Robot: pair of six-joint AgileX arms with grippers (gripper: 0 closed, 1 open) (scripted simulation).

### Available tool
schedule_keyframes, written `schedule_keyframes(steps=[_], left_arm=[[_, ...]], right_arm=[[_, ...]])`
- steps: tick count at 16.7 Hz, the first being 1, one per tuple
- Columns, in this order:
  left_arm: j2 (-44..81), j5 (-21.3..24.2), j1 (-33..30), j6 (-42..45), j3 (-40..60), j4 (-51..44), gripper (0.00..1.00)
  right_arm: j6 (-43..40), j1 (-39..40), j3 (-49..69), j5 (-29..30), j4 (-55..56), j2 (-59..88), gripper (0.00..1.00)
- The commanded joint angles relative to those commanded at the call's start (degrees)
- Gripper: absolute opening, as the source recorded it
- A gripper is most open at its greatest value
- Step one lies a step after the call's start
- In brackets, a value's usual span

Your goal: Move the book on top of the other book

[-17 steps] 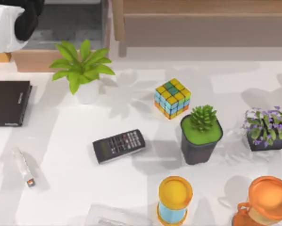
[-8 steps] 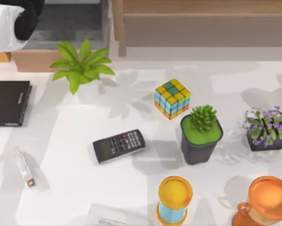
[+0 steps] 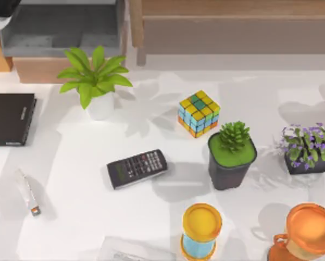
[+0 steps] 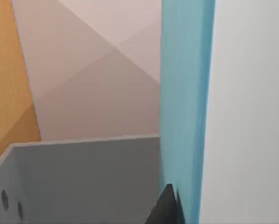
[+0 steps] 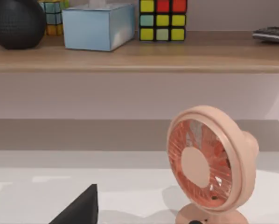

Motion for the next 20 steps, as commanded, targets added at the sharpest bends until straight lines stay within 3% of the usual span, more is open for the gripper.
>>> schedule_keyframes(steps=[7,13,16,20], left_arm=[[2.9,-1.0,-1.6,-5.4,-5.6,8.0,0.00],[2.6,-0.6,-1.4,-5.0,-6.2,8.5,0.00],[-1.7,3.4,-0.6,0.3,-9.9,10.3,0.00],[-11.5,11.6,2.7,15.3,-21.0,13.7,0.00]], right_arm=[[0.0,0.0,0.0,0.0,0.0,0.0,1.00],[0.0,0.0,0.0,0.0,0.0,0.0,1.00],[0.0,0.0,0.0,0.0,0.0,0.0,1.00],[0.0,0.0,0.0,0.0,0.0,0.0,1.00]])
